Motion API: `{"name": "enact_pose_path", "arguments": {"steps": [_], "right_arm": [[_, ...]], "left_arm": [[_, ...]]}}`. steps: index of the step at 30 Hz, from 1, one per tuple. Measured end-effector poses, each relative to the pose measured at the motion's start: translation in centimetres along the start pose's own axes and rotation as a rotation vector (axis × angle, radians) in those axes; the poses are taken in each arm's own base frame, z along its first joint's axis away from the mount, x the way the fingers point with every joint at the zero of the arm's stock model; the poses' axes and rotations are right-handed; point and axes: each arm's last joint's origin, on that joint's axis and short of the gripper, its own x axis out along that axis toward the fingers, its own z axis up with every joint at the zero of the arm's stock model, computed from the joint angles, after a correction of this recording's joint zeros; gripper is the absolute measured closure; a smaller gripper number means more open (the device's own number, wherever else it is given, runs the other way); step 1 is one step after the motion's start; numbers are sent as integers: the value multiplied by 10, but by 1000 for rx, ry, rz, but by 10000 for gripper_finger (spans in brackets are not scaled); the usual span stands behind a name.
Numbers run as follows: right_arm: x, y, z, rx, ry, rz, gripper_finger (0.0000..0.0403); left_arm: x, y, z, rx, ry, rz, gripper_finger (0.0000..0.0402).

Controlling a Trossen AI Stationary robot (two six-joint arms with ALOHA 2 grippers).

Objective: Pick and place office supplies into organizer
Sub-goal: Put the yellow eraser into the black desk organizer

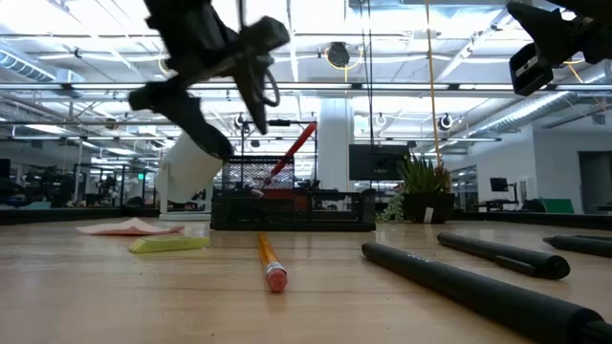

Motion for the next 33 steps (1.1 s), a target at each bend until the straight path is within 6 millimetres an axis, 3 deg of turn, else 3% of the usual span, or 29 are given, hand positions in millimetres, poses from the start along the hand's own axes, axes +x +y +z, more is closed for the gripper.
{"name": "enact_pose_path", "arguments": {"steps": [5,11,15,20,24,33], "right_arm": [[0,0,0,0,0,0,314],[0,0,0,0,1,0,314],[0,0,0,0,0,0,314],[0,0,0,0,0,0,314],[0,0,0,0,0,0,314],[0,0,0,0,0,-1,314]], "left_arm": [[-11,-4,-35,100,32,-26,91],[-19,-5,-61,240,-39,-29,104],[-21,-6,-74,239,-26,-48,116],[-6,-6,-97,249,96,-17,123],[12,-8,-101,254,144,12,122],[31,-9,-110,276,155,28,128]]}}
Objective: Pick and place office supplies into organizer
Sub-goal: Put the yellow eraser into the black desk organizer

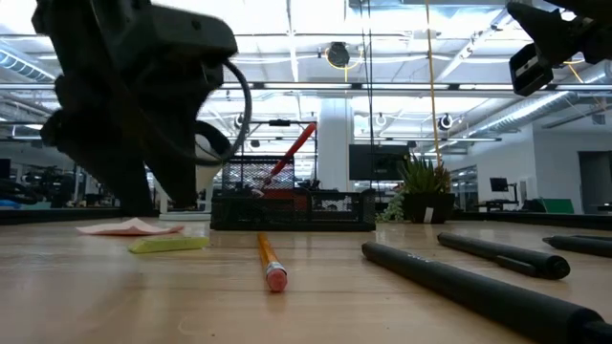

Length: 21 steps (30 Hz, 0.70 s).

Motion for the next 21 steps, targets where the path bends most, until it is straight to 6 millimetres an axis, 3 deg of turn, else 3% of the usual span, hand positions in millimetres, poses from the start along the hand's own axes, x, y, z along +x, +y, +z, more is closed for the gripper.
{"name": "enact_pose_path", "arguments": {"steps": [21], "right_arm": [[0,0,0,0,0,1,314]], "left_arm": [[19,0,0,62,-38,46,128]]}}
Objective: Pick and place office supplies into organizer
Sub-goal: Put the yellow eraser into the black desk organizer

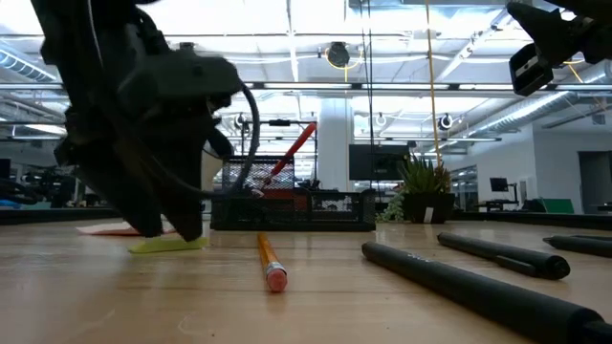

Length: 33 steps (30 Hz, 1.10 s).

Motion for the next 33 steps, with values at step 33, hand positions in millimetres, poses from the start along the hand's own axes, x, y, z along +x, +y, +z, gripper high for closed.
{"name": "enact_pose_path", "arguments": {"steps": [33], "right_arm": [[0,0,1,3,-6,1,314]], "left_arm": [[9,-1,-4,-43,-24,25,278]]}}
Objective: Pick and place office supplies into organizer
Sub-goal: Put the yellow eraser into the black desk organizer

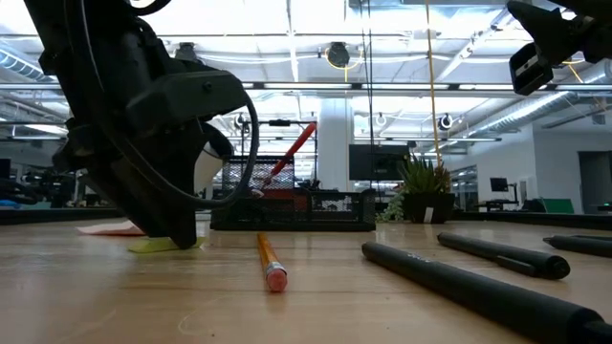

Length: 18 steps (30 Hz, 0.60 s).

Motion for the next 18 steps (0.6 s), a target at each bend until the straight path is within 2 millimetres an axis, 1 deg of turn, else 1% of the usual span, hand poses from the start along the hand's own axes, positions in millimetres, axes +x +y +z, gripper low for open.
{"name": "enact_pose_path", "arguments": {"steps": [8,18], "right_arm": [[0,0,0,0,0,0,314],[0,0,0,0,0,0,314]], "left_arm": [[0,0,0,-20,-13,4,308],[-2,1,2,-48,-35,7,311]]}}
